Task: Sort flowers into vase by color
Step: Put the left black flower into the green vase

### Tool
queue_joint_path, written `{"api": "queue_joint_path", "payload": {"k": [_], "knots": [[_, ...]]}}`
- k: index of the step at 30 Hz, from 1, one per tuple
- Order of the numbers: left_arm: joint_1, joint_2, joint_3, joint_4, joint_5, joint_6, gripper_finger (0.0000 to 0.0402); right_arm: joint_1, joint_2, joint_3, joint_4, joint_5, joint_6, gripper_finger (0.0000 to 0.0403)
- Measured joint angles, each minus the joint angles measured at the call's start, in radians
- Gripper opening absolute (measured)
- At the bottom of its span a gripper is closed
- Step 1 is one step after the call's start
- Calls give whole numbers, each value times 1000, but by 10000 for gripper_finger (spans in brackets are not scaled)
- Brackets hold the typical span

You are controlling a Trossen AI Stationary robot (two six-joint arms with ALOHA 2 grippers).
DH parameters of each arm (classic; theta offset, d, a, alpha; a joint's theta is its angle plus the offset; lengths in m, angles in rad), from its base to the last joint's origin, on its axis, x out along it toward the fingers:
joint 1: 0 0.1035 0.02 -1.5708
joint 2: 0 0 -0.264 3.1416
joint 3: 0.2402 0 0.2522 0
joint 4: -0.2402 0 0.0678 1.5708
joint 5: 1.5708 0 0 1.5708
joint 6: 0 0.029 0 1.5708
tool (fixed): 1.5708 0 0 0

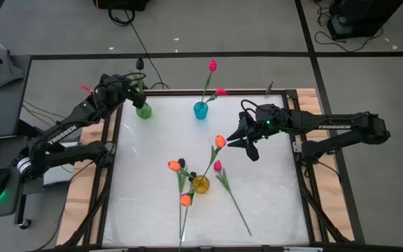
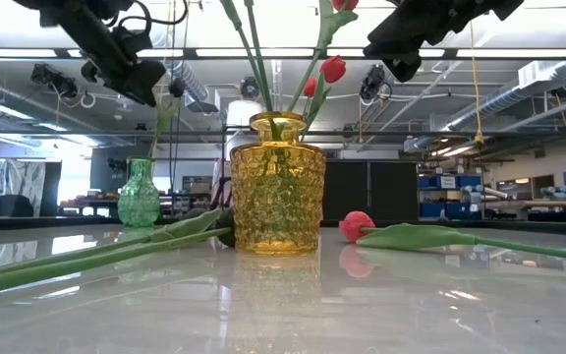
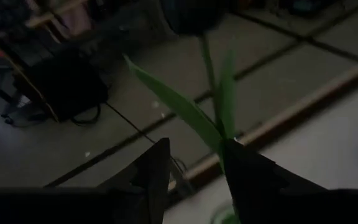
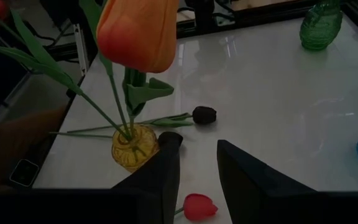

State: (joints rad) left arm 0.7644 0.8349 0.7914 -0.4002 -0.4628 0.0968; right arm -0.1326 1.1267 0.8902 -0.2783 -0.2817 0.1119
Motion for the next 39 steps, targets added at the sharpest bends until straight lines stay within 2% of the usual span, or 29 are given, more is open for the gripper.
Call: {"api": "queue_joint_path", "payload": {"k": [8, 13, 19, 26, 29, 34, 39], "knots": [[-52, 0, 140, -390, 75, -98, 154, -1, 0, 0, 0, 0, -11, 117], [-119, 0, 196, -553, 120, -209, 153, -1, 0, 0, 0, 0, -11, 117], [-227, -15, 219, -610, 152, -407, 153, -1, 0, 0, -16, 1, -36, 117], [-386, -25, 219, -611, 314, -589, 153, -9, 0, 0, -36, 1, -61, 117], [-478, -26, 218, -610, 344, -661, 153, -20, 0, 0, -54, 3, -71, 117], [-638, -22, 217, -619, 306, -792, 153, -45, 0, 0, -97, 3, -71, 117], [-815, 21, 216, -626, 169, -980, 153, -60, 0, 0, -99, 2, -72, 117]]}}
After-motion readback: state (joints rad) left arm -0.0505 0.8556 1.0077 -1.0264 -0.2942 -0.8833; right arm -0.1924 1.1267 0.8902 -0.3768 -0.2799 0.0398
